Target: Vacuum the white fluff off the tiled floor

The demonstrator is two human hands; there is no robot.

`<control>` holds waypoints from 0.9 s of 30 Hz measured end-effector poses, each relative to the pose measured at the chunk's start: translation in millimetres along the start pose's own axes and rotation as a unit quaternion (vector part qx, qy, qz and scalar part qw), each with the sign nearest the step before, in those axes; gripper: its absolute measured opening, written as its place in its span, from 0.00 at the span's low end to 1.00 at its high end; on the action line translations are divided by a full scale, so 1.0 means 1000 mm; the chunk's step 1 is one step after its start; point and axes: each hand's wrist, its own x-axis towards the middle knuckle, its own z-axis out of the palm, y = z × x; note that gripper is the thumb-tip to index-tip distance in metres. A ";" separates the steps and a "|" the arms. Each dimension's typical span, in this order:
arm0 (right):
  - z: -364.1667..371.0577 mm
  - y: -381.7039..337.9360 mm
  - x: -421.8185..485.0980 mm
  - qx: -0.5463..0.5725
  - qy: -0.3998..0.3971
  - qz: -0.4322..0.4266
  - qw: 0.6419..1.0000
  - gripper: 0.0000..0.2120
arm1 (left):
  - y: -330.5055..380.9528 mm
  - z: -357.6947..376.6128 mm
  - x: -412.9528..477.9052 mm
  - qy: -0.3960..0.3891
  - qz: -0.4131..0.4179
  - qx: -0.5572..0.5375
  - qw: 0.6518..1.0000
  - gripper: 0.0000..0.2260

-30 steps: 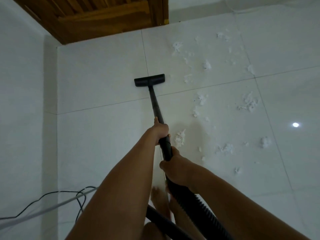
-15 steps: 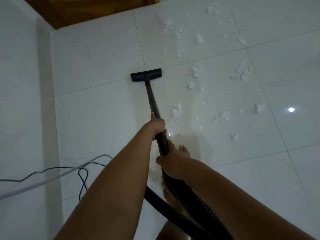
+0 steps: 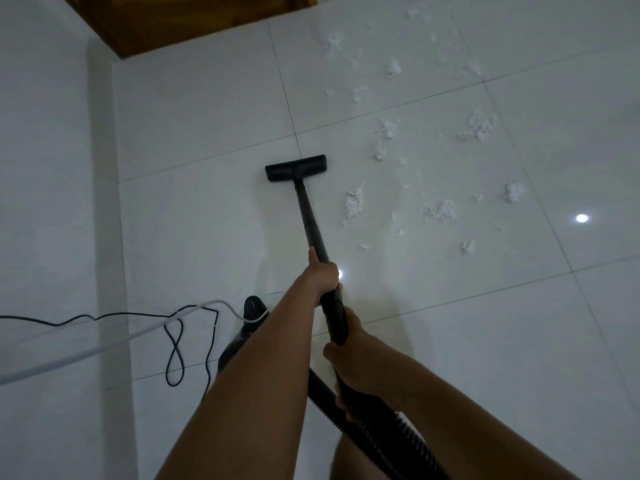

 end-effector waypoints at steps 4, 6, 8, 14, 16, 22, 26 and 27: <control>0.010 0.013 -0.007 0.012 -0.006 0.003 1.000 0.35 | -0.017 0.004 -0.006 0.002 0.005 0.006 1.000 0.37; 0.017 0.021 -0.010 0.019 -0.003 0.014 1.000 0.35 | -0.027 0.007 -0.010 0.002 0.004 0.010 1.000 0.37; 0.025 0.032 -0.010 0.019 0.002 0.027 0.999 0.35 | -0.038 0.009 -0.015 0.003 0.010 0.018 1.000 0.37; 0.058 0.079 -0.016 -0.069 0.025 -0.009 0.997 0.34 | -0.083 0.018 -0.036 0.005 0.003 0.028 1.000 0.38; 0.072 0.093 -0.028 0.013 0.006 0.002 1.000 0.34 | -0.101 0.023 -0.047 0.008 0.001 0.025 1.000 0.38; 0.112 0.145 -0.038 0.049 0.034 0.019 0.998 0.27 | -0.156 0.039 -0.085 0.009 0.002 0.066 0.998 0.39; 0.145 0.176 -0.046 0.027 0.056 0.004 0.998 0.33 | -0.196 0.045 -0.104 0.003 -0.001 0.047 0.999 0.36; 0.150 0.184 -0.048 0.043 0.048 0.013 0.998 0.31 | -0.205 0.046 -0.107 0.005 -0.003 0.044 0.999 0.36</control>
